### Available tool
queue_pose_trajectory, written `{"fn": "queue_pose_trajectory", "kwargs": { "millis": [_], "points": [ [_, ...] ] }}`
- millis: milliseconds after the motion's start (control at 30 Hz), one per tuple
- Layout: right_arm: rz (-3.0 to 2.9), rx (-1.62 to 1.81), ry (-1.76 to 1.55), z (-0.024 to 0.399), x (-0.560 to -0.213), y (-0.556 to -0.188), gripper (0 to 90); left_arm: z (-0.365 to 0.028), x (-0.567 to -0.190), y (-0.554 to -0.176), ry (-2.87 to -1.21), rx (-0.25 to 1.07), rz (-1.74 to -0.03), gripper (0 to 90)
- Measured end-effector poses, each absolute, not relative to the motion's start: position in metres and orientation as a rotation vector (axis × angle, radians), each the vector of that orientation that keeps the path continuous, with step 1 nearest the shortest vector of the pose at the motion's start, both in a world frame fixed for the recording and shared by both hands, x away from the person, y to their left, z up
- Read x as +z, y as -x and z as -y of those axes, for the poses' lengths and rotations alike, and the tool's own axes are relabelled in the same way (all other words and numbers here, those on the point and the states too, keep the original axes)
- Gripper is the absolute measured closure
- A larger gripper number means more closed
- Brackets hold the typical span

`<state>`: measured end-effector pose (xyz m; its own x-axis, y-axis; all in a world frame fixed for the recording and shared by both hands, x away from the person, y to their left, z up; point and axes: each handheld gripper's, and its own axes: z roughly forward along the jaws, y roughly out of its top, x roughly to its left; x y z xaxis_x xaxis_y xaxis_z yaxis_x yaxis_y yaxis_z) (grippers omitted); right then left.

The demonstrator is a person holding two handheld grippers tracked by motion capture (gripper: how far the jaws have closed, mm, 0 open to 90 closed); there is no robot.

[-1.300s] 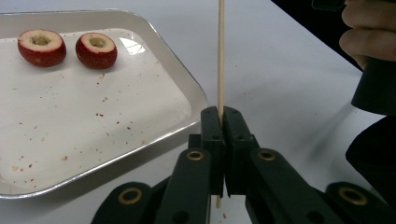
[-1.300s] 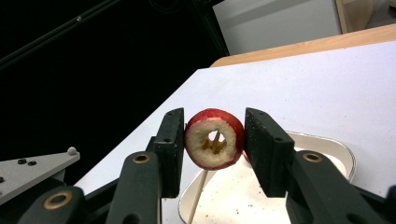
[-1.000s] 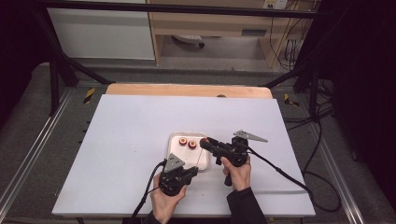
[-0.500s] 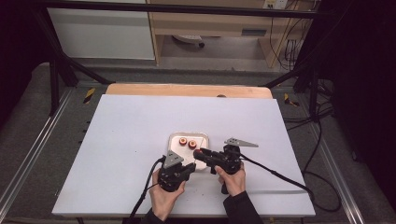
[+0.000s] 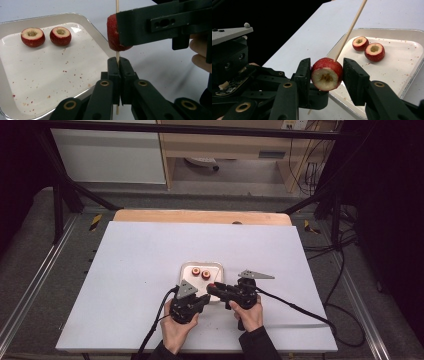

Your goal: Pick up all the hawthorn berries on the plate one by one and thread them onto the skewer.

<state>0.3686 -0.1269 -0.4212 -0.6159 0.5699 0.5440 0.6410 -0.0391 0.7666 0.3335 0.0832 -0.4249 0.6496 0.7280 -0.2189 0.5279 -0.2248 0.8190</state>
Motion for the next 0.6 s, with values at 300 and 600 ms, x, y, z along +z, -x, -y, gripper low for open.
{"fn": "queue_pose_trajectory", "kwargs": {
  "millis": [300,600],
  "points": [
    [2.237,-1.786,1.325,0.139,-0.409,-0.375,33.9,-0.101,-0.425,-0.328,-1.935,0.311,-0.98,88.5],
    [2.499,-1.622,1.288,0.15,-0.407,-0.388,13.2,-0.126,-0.429,-0.321,-1.96,0.351,-1.003,88.4]
  ]
}}
